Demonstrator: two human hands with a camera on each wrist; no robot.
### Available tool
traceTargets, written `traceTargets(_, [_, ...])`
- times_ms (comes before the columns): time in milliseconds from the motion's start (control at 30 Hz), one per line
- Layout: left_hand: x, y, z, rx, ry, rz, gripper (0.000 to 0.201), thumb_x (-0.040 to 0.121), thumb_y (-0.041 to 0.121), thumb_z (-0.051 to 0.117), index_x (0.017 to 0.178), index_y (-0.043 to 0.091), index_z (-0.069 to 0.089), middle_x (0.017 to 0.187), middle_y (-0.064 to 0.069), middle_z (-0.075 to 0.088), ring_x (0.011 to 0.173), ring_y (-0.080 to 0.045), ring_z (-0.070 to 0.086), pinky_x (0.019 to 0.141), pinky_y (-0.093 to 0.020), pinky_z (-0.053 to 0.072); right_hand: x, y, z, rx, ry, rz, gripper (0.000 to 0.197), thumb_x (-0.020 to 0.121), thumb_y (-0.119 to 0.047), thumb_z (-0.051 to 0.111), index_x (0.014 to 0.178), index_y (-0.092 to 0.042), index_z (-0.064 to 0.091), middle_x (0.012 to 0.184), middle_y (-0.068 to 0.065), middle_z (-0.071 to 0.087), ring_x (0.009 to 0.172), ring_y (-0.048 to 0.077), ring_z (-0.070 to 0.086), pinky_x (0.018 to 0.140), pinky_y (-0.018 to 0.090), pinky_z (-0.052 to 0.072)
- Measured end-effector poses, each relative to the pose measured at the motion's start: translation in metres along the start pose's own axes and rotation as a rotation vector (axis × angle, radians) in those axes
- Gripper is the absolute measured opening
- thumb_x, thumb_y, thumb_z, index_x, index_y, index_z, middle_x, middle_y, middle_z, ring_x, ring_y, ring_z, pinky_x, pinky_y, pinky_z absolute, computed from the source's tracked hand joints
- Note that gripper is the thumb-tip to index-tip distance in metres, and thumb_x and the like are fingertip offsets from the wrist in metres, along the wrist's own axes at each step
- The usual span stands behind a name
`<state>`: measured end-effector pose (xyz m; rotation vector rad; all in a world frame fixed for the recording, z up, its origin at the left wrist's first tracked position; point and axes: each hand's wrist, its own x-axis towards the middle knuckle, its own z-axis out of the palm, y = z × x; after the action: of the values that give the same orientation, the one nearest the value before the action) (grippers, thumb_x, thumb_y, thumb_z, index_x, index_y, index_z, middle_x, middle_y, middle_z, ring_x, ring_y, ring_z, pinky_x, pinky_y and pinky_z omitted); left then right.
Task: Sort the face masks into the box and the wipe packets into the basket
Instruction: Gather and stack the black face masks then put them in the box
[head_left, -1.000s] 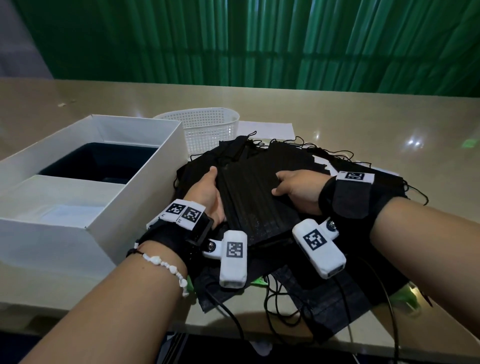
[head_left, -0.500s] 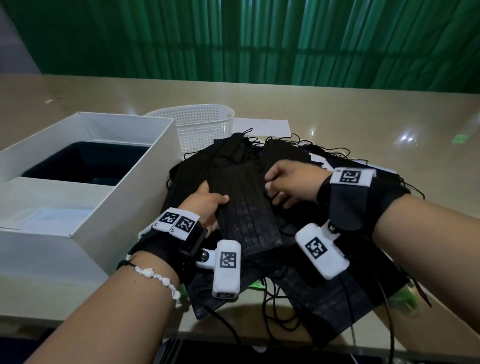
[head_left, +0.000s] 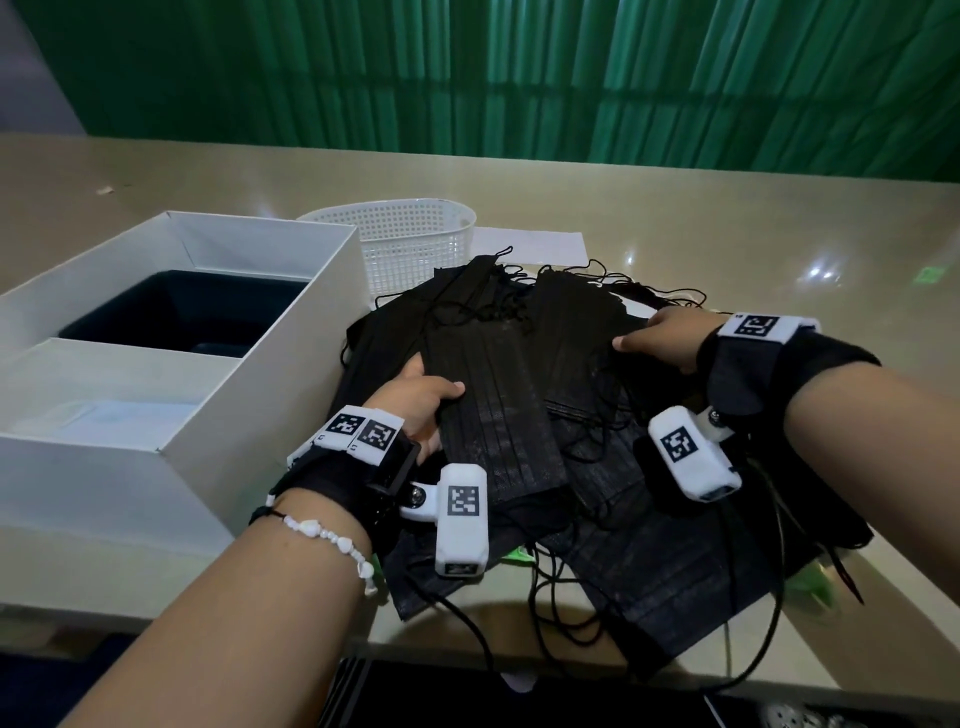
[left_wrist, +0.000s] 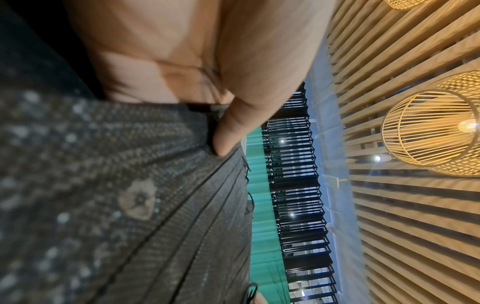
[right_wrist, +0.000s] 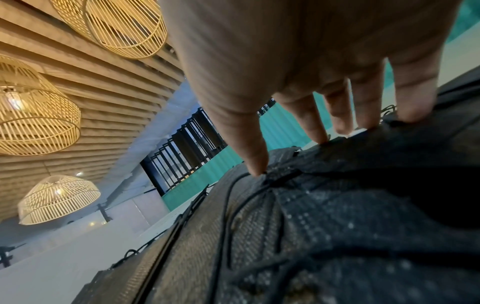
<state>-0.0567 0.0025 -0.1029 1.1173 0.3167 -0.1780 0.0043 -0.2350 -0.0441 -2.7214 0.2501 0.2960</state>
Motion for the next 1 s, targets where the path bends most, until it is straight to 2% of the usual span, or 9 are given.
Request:
traceTargets(100, [0.001, 0.000, 0.001, 0.015, -0.002, 0.000, 0.052, 0.093, -0.012, 0.036, 0.137, 0.016, 0.042, 0.096, -0.009, 0.058, 0.080, -0.023, 0.060, 0.048, -0.033, 0.057, -0.002, -0.002, -0.001, -0.042, -0.036, -0.025, 0.061, 0.085, -0.051, 0.058, 0.132, -0.013, 0.048, 0.135, 0.007, 0.051, 0.120, 0.023, 0.050, 0.091, 0.024, 0.034])
traceTargets(167, [0.002, 0.000, 0.000, 0.024, -0.003, 0.002, 0.051, 0.093, -0.011, 0.037, 0.136, 0.015, 0.042, 0.095, -0.009, 0.058, 0.079, -0.022, 0.060, 0.047, -0.032, 0.057, -0.003, -0.001, -0.002, -0.052, -0.047, -0.046, 0.065, 0.083, -0.051, 0.061, 0.136, -0.019, 0.043, 0.137, 0.004, 0.049, 0.124, 0.021, 0.047, 0.092, 0.022, 0.032])
traceTargets(300, [0.003, 0.000, -0.001, 0.038, -0.010, -0.003, 0.052, 0.093, -0.011, 0.038, 0.137, 0.016, 0.041, 0.096, -0.009, 0.059, 0.080, -0.022, 0.060, 0.046, -0.031, 0.057, -0.002, 0.001, -0.005, -0.087, -0.028, -0.078, 0.041, 0.083, -0.048, 0.062, 0.112, -0.020, 0.056, 0.121, 0.003, 0.056, 0.100, 0.018, 0.049, 0.080, 0.022, 0.033])
traceTargets(433, [0.003, -0.001, -0.001, 0.048, -0.001, -0.005, 0.051, 0.094, -0.010, 0.037, 0.135, 0.018, 0.043, 0.097, -0.007, 0.059, 0.081, -0.021, 0.060, 0.049, -0.031, 0.056, 0.002, -0.006, -0.013, -0.066, -0.009, -0.079, 0.052, 0.085, -0.061, 0.048, 0.109, -0.017, 0.062, 0.113, 0.000, 0.059, 0.111, 0.023, 0.054, 0.094, 0.027, 0.037])
traceTargets(500, [0.004, -0.001, -0.001, 0.048, -0.002, -0.007, 0.051, 0.093, -0.011, 0.038, 0.135, 0.019, 0.043, 0.097, -0.007, 0.059, 0.081, -0.021, 0.060, 0.049, -0.032, 0.056, 0.005, -0.012, -0.014, -0.049, 0.011, -0.083, 0.050, 0.087, -0.060, 0.046, 0.102, -0.015, 0.063, 0.102, 0.001, 0.054, 0.104, 0.025, 0.054, 0.085, 0.026, 0.034])
traceTargets(600, [0.004, 0.000, -0.002, 0.044, -0.010, -0.016, 0.050, 0.093, -0.011, 0.039, 0.133, 0.019, 0.045, 0.097, -0.007, 0.059, 0.081, -0.021, 0.060, 0.050, -0.032, 0.057, 0.010, -0.020, -0.010, -0.050, -0.018, -0.065, 0.049, 0.083, -0.062, 0.050, 0.073, -0.016, 0.062, 0.079, 0.002, 0.056, 0.077, 0.021, 0.051, 0.067, 0.027, 0.034])
traceTargets(700, [0.005, -0.002, -0.003, 0.047, -0.009, -0.017, 0.050, 0.093, -0.011, 0.039, 0.132, 0.019, 0.045, 0.097, -0.007, 0.060, 0.082, -0.021, 0.061, 0.052, -0.032, 0.057, 0.012, -0.024, -0.005, -0.033, -0.006, -0.034, 0.044, 0.079, -0.059, 0.059, 0.066, -0.017, 0.060, 0.069, -0.001, 0.054, 0.066, 0.016, 0.050, 0.056, 0.025, 0.031])
traceTargets(833, [0.004, -0.002, -0.003, 0.055, -0.015, -0.020, 0.049, 0.093, -0.011, 0.039, 0.131, 0.020, 0.046, 0.099, -0.007, 0.060, 0.082, -0.021, 0.061, 0.053, -0.035, 0.058, 0.010, -0.024, 0.000, 0.011, -0.019, -0.010, 0.038, 0.079, -0.053, 0.064, 0.066, -0.017, 0.060, 0.067, -0.002, 0.055, 0.059, 0.012, 0.046, 0.053, 0.023, 0.032])
traceTargets(1000, [0.003, -0.002, -0.002, 0.062, -0.019, -0.013, 0.050, 0.093, -0.011, 0.038, 0.134, 0.018, 0.044, 0.104, -0.008, 0.059, 0.083, -0.021, 0.060, 0.062, -0.038, 0.052, 0.007, -0.026, 0.004, 0.071, -0.047, -0.070, 0.037, 0.081, -0.050, 0.064, 0.065, -0.018, 0.055, 0.068, -0.002, 0.052, 0.066, 0.016, 0.049, 0.053, 0.022, 0.033])
